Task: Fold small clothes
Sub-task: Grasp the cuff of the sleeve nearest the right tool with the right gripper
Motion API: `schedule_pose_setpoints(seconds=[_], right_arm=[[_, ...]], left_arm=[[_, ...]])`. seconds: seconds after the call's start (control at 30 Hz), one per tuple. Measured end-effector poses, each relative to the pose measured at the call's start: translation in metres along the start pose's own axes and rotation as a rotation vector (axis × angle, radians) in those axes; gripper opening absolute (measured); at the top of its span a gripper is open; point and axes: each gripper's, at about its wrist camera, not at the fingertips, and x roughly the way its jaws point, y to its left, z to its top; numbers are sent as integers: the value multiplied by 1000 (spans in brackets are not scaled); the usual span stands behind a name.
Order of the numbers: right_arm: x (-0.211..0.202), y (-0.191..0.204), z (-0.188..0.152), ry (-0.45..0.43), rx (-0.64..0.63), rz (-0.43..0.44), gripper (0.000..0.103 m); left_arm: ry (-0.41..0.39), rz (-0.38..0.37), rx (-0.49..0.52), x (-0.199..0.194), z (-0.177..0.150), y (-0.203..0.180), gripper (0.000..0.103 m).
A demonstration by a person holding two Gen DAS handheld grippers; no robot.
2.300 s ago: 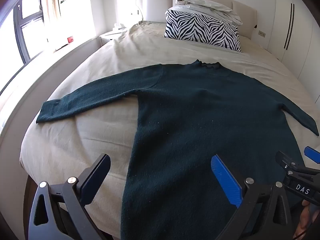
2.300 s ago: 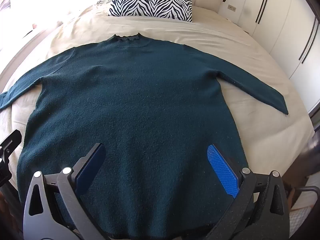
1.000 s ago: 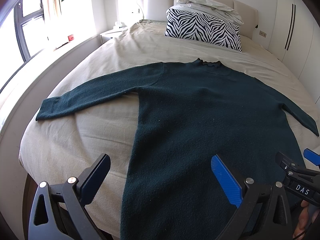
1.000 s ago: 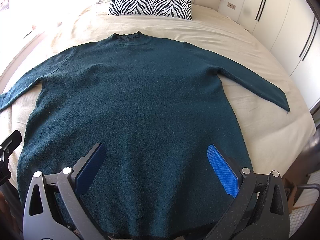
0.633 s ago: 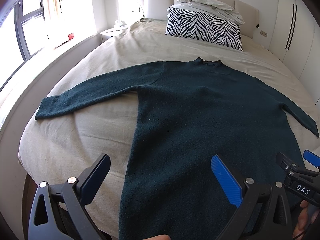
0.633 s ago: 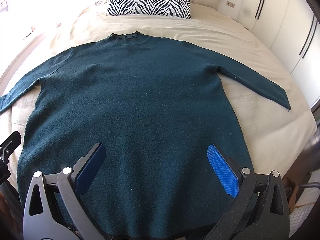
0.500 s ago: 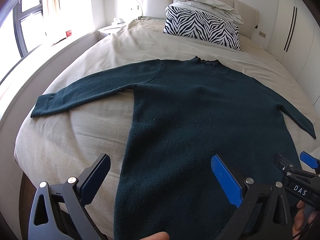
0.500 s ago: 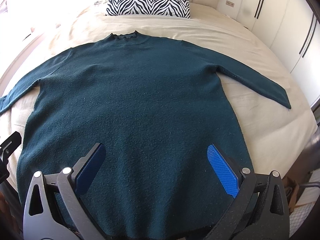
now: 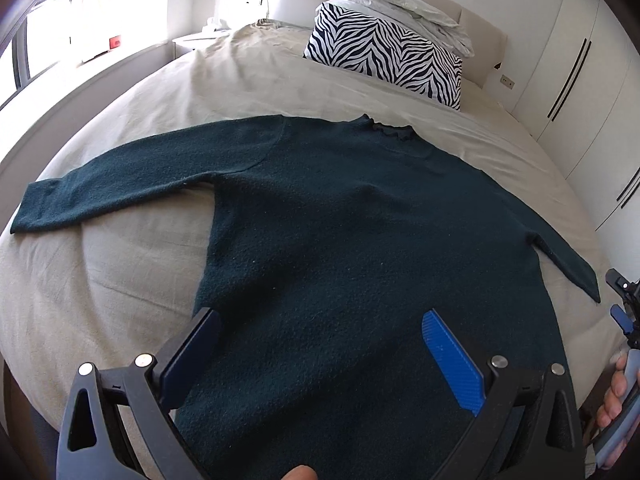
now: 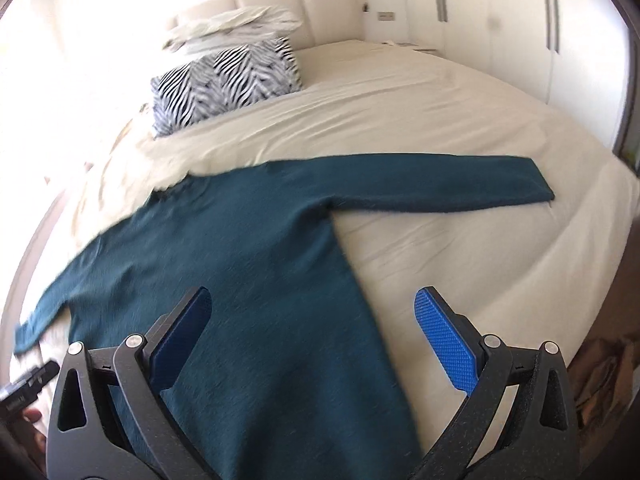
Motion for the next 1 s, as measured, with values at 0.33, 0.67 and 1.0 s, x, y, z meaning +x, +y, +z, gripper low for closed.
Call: schedule_pose_setpoints(seconds=[0.33,0.67,1.0], right_arm=[[87,-254,57,-11,700,112,88],[166,-329,77,-42,833,132,49],[183,-264,147,-39,532,61,8]], left_arm=[[13,-16,59,41,30,-39,103],[52,-136,22,85,54,-53,103],[97,-332,-79,114,71,-52,92]])
